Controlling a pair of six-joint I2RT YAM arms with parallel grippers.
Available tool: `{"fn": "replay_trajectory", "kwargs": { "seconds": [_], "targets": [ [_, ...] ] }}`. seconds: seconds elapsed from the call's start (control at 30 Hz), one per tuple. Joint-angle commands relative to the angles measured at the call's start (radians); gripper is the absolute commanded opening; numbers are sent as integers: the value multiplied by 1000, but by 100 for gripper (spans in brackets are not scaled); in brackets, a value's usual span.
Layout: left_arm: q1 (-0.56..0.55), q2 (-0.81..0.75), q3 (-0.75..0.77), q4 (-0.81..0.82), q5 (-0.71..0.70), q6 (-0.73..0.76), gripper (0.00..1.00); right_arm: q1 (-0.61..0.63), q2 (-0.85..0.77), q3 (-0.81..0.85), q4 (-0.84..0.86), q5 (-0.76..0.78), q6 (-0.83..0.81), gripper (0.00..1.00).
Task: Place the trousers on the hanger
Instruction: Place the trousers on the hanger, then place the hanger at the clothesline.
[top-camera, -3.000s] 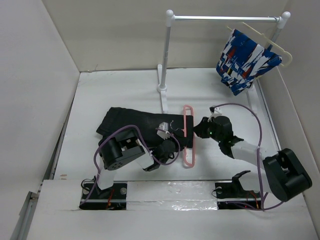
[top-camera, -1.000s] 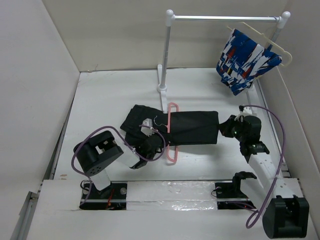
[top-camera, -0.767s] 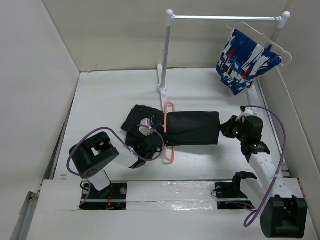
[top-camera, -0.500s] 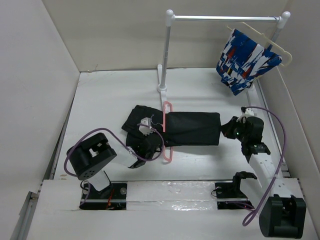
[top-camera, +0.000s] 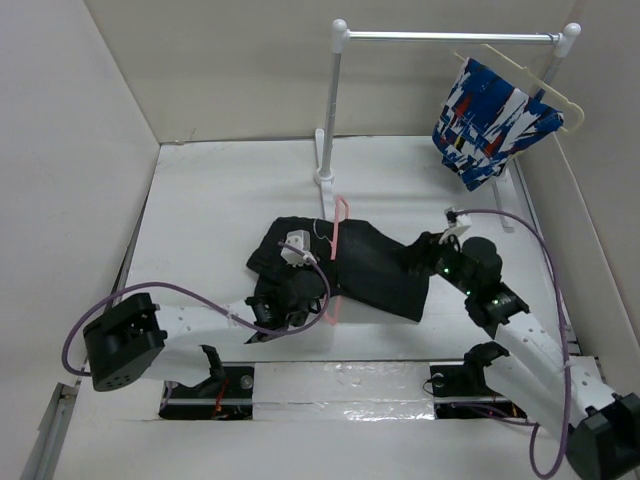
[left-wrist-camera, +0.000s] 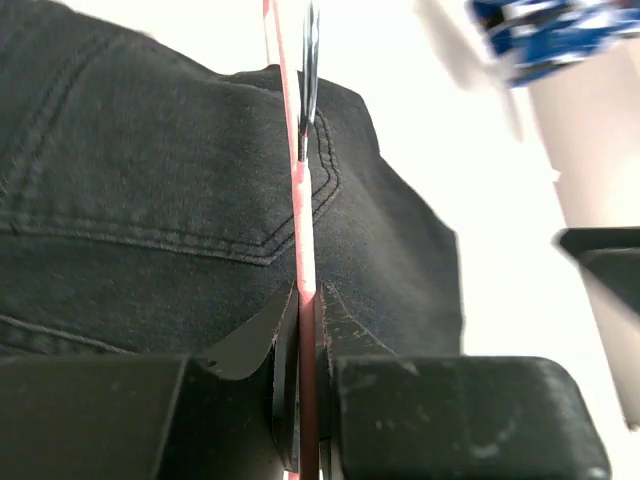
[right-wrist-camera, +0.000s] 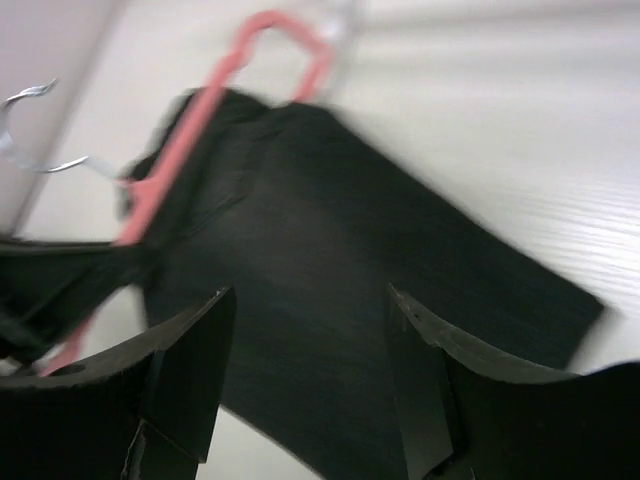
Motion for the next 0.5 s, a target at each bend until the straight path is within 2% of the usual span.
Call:
{"fn": "replay_trajectory", "kwargs": {
  "seconds": [0.0,0.07,0.2,0.33,0.47],
  "targets": [
    [-38,-93,86,16,-60,100,0,220,28,34,230,137,206,63],
    [-65,-128,60,46,-59,128,0,342,69,40,325,208,257,59],
    [-66,-172,12,63,-56,135,0,430,248,102,409,260,339,57],
    [-76,-200,-11,76,-45,146,0,487,324,91,575,245,387,57],
    [-86,-218,-3,63,-42,162,0,517,373,83,604,271,412,53]
  ]
}}
